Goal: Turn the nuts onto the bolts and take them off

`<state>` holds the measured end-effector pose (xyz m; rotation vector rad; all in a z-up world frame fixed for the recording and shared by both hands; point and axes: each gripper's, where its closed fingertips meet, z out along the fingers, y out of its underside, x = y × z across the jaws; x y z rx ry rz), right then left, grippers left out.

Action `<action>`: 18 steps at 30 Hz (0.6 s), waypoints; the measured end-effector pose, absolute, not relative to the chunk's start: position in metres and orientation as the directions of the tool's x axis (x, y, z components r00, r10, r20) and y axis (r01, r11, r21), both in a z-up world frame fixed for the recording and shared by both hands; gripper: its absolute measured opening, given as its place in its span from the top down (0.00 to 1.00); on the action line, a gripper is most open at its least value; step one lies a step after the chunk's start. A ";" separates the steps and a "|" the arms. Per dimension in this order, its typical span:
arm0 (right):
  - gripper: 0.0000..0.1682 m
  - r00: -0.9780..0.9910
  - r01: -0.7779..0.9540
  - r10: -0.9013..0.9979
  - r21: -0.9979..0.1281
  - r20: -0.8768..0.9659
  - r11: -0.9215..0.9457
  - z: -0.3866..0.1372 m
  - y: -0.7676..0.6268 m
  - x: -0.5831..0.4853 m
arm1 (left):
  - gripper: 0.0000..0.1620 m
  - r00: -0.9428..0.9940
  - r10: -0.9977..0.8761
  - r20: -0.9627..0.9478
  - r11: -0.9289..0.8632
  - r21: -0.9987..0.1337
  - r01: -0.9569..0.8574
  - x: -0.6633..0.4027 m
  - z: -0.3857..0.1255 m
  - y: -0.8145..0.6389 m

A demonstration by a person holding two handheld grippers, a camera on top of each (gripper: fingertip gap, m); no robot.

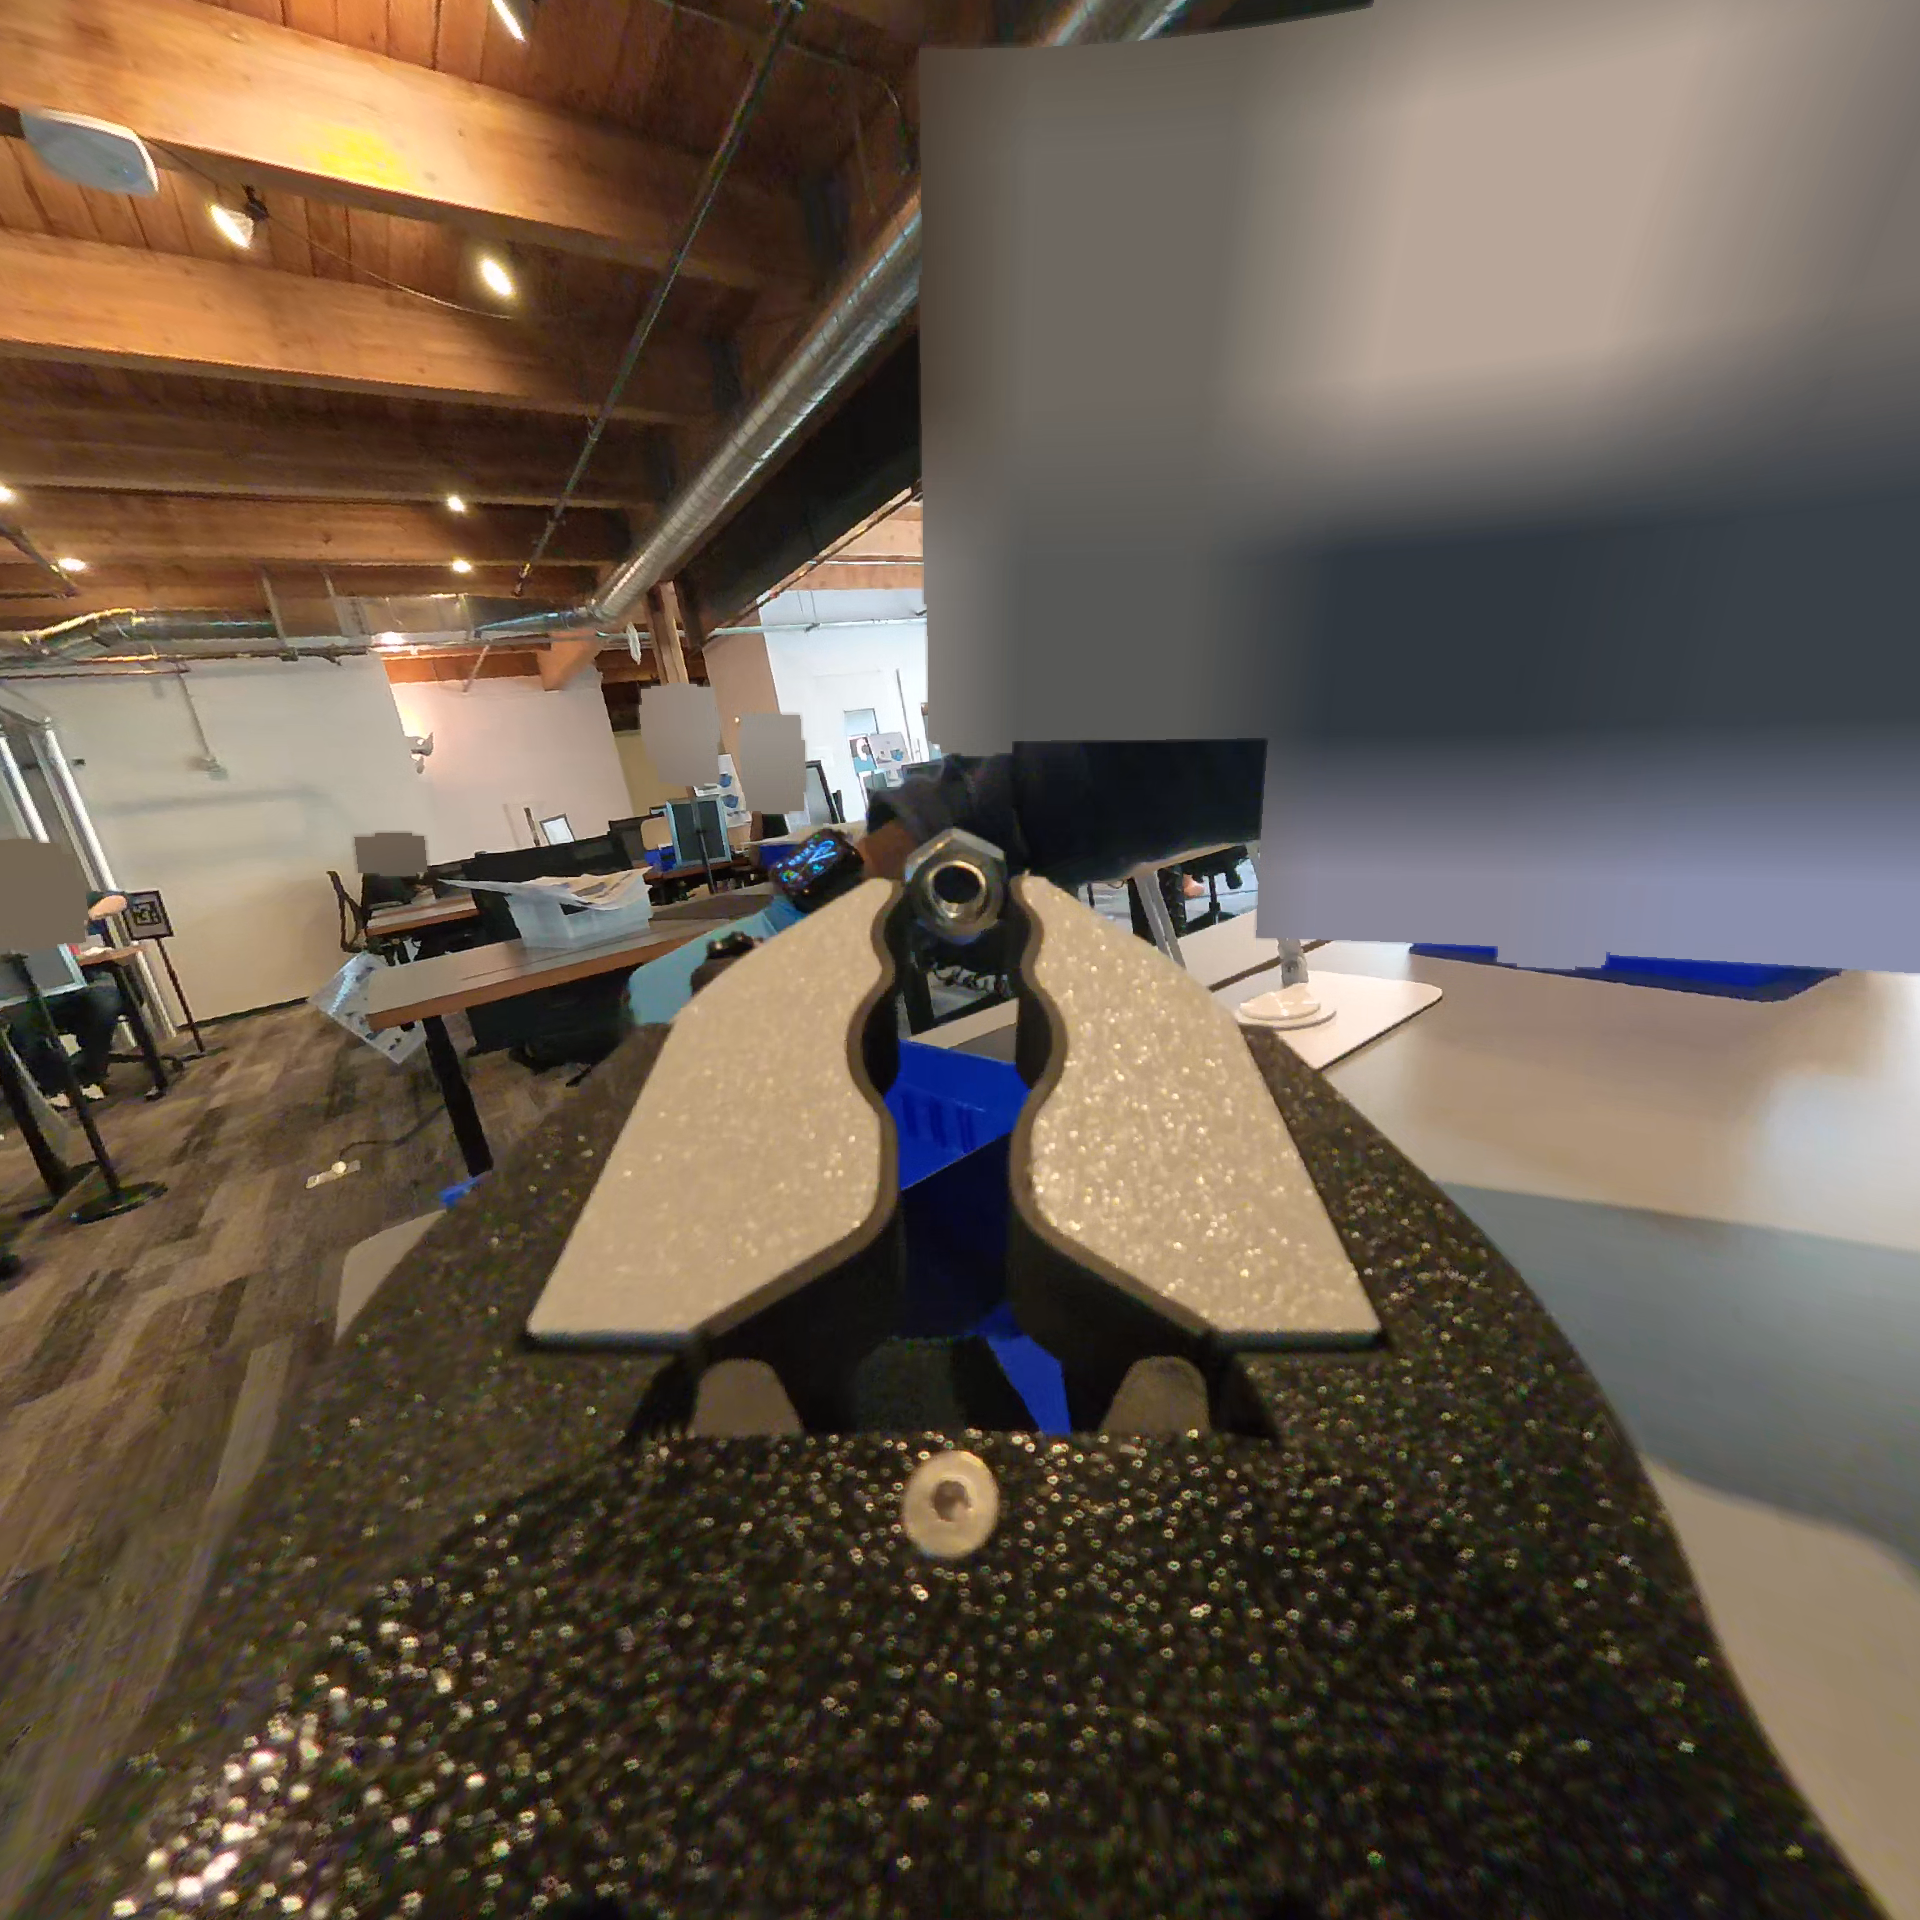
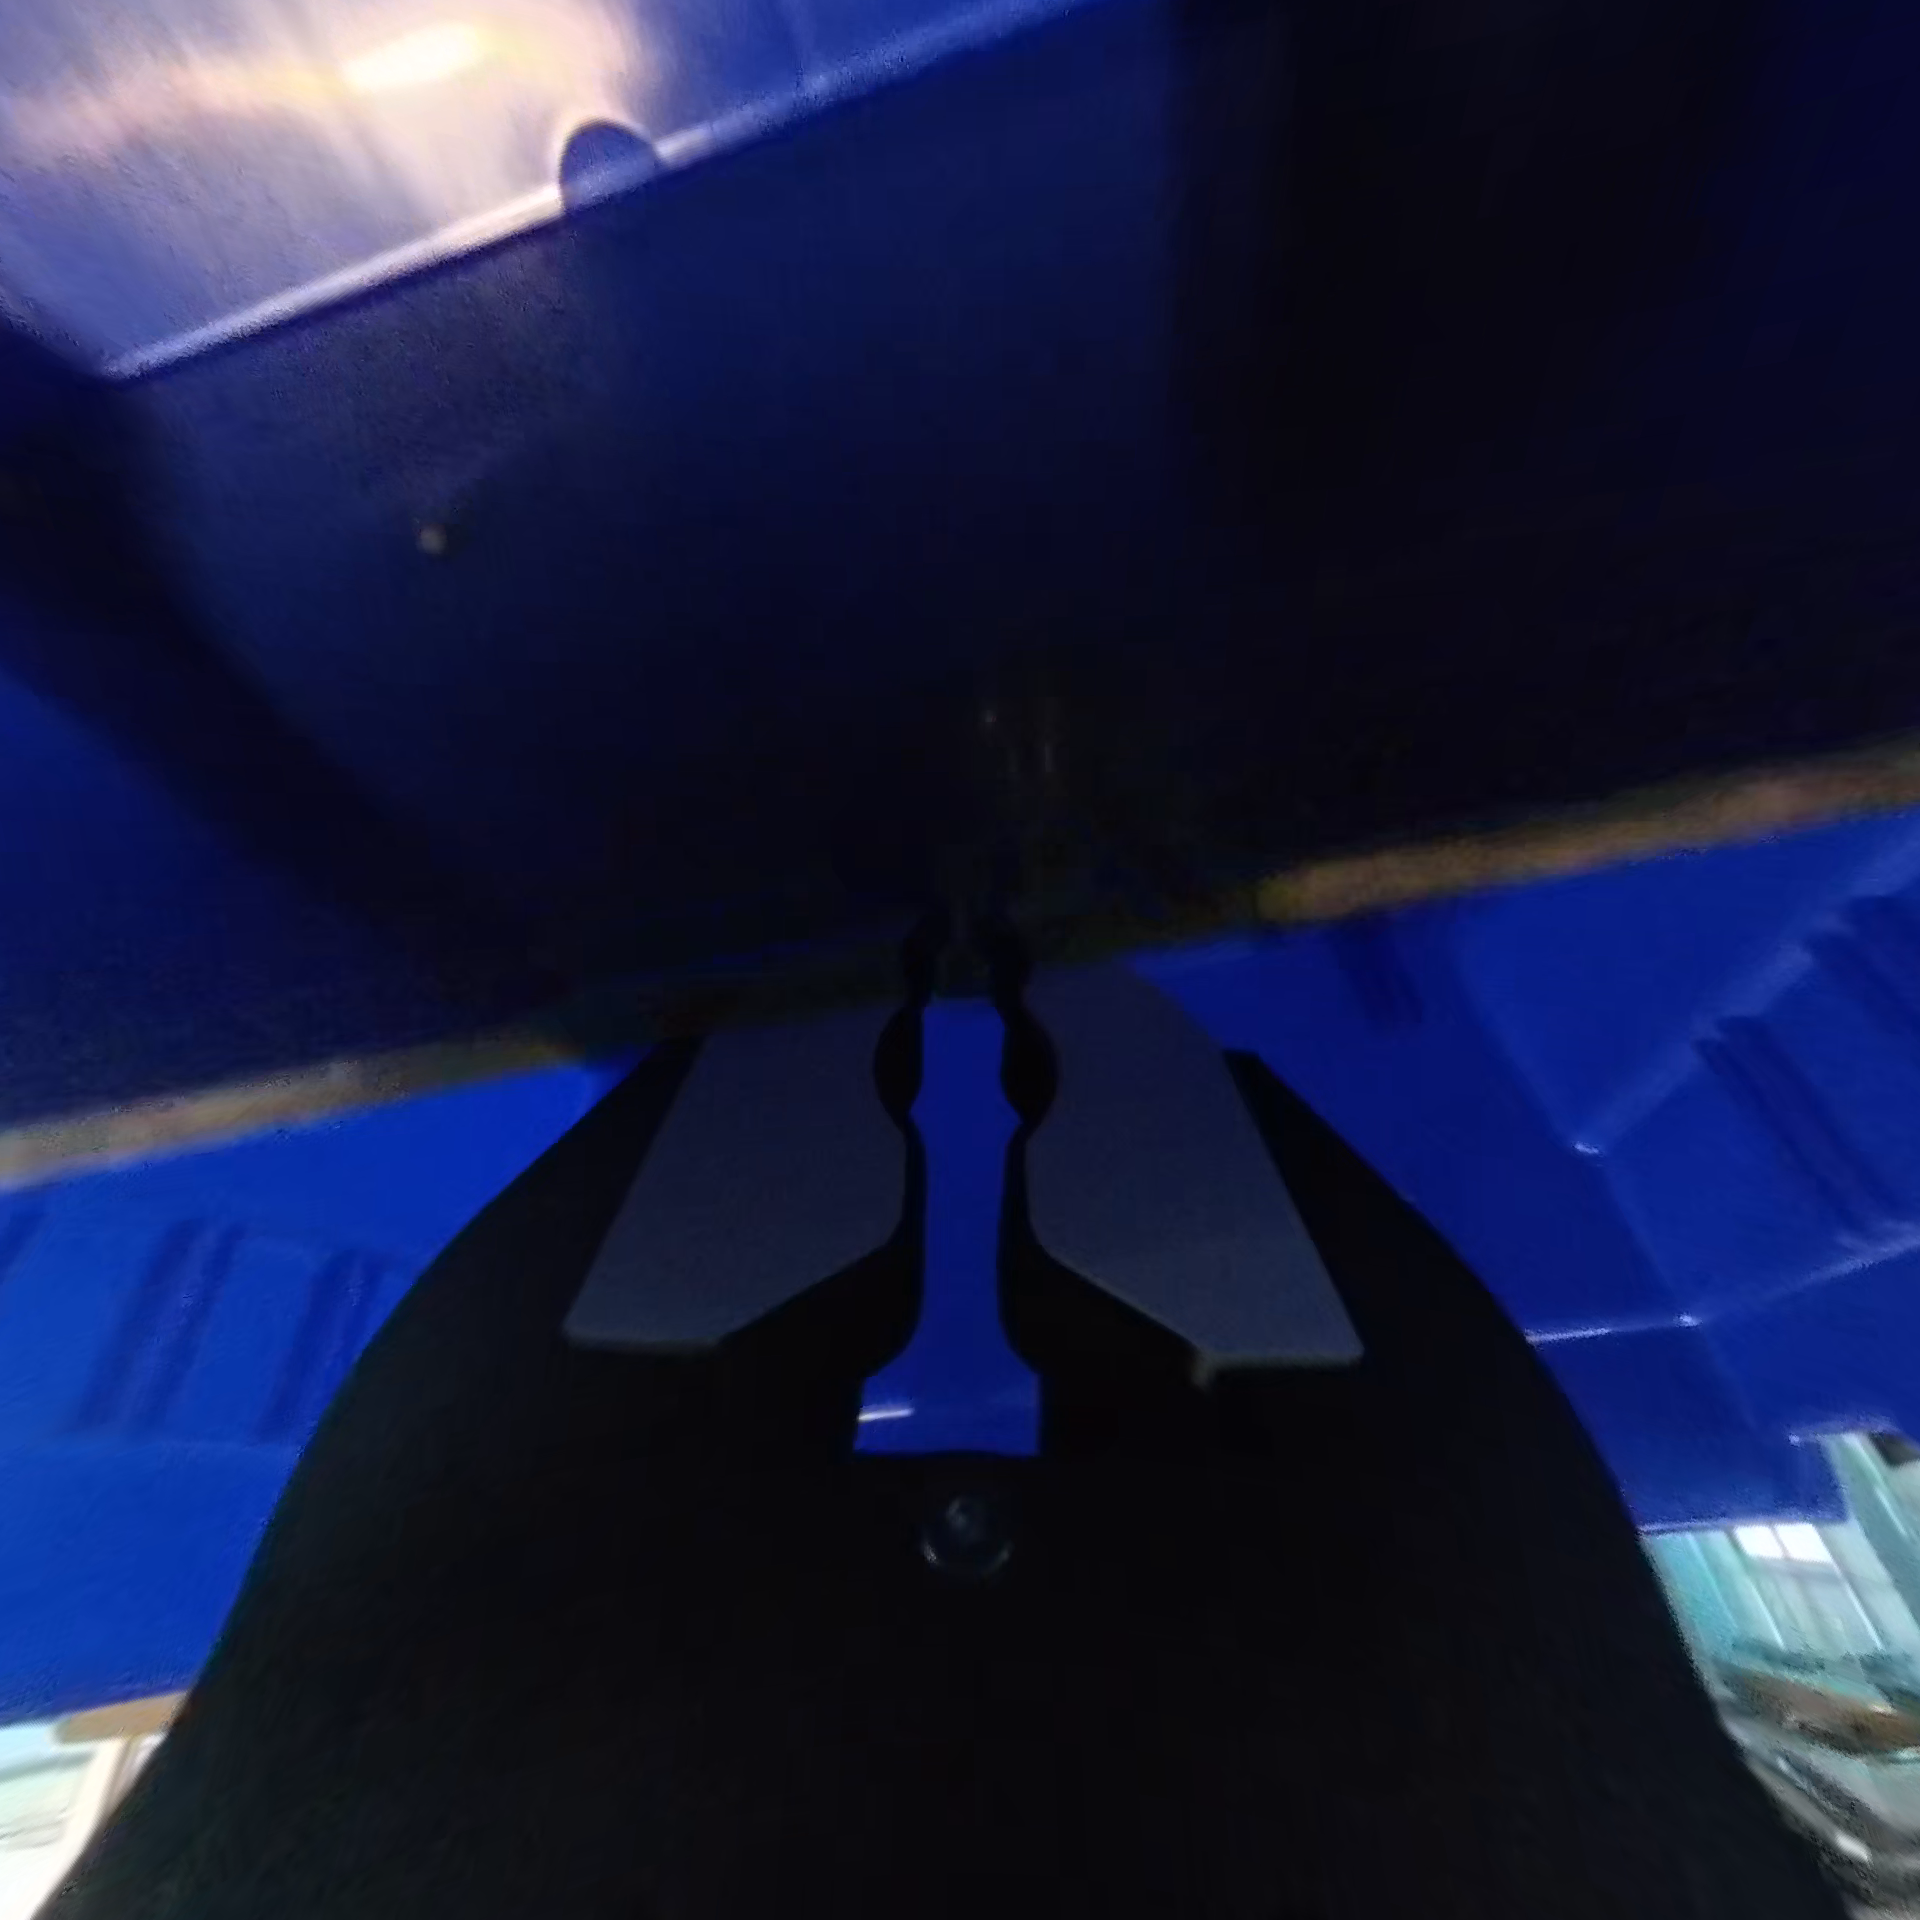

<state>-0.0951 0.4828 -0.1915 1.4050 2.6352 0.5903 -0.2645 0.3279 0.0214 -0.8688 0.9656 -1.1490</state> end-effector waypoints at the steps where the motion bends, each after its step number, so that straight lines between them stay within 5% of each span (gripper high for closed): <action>1: 0.94 -0.572 0.774 0.812 0.406 0.119 0.486 -0.189 0.485 -0.095 | 0.90 0.132 -0.978 -0.163 0.199 -0.921 0.335 -0.265 0.022 0.328; 3: 0.94 -0.573 0.769 0.802 0.451 0.171 0.454 -0.178 0.489 -0.092 | 0.90 0.136 -0.977 -0.164 0.202 -0.916 0.348 -0.268 0.023 0.329; 8: 0.94 -0.384 0.906 0.827 0.341 0.412 0.251 -0.100 0.463 -0.089 | 0.90 0.150 -0.974 -0.173 0.217 -0.907 0.362 -0.271 0.023 0.330; 13: 0.94 0.034 0.999 0.804 -0.040 0.594 -0.013 -0.019 0.343 -0.068 | 0.90 0.113 -0.977 -0.181 0.211 -0.905 0.370 -0.269 0.023 0.318; 18: 0.95 0.417 0.874 0.765 -0.447 0.490 -0.190 -0.030 0.166 -0.051 | 0.90 0.072 -0.971 -0.229 0.239 -0.942 0.234 -0.259 0.034 0.267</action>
